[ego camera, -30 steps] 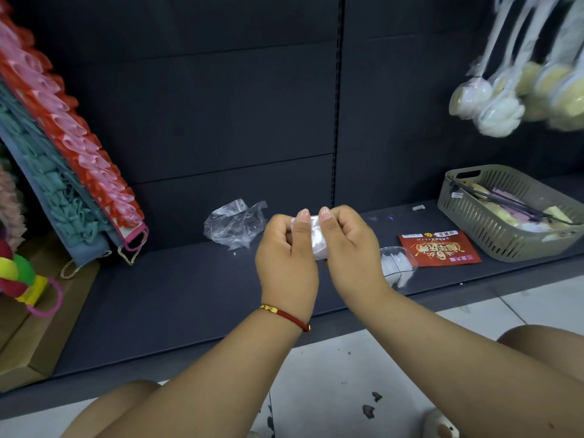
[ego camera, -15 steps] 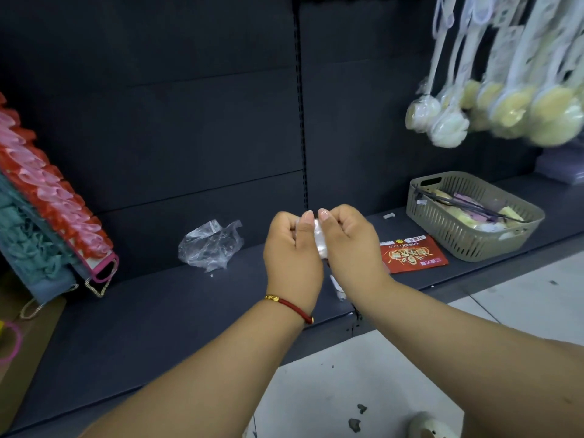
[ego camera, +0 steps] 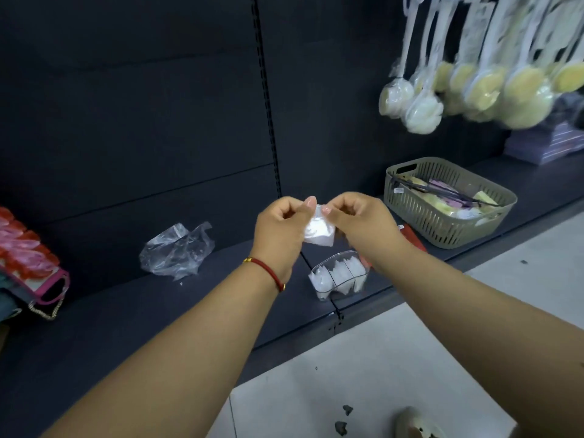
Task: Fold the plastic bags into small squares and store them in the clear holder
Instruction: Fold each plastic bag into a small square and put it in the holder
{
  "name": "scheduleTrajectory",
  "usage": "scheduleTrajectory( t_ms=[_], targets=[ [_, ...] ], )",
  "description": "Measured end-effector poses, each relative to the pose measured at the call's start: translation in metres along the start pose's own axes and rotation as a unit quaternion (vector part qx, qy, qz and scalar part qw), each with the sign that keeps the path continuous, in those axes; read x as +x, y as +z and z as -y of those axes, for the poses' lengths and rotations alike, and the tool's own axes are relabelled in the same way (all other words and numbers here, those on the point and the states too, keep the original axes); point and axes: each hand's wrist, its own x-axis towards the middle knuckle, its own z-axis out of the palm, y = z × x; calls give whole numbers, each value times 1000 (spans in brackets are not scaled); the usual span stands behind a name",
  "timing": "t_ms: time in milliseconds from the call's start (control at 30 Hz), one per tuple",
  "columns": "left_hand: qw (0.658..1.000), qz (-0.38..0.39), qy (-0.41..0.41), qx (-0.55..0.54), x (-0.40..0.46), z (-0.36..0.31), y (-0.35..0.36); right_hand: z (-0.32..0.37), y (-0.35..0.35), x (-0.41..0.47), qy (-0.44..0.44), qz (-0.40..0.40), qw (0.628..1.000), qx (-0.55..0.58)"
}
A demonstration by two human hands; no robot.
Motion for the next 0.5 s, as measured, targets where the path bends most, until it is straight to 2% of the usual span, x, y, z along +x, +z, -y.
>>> scheduleTrajectory(
  t_ms=[67, 167, 300, 400, 500],
  targets=[
    [999, 26, 3, 24, 13, 7, 3, -8, -13, 14, 3, 43, 998, -36],
    [997, 59, 5, 42, 32, 20, 13, -22, -25, 32, 6, 62, 993, -103],
    [996, 68, -15, 59, 53, 48, 32, -51, -33, 53, 57, 61, 985, -149],
    [990, 52, -47, 124, 66, 80, 40, -84, -36, 68, 124, 36, 982, -139],
    [972, 95, -91, 194, 75, 120, 40, -123, -39, 79, 186, 10, 974, -132]
  ],
)
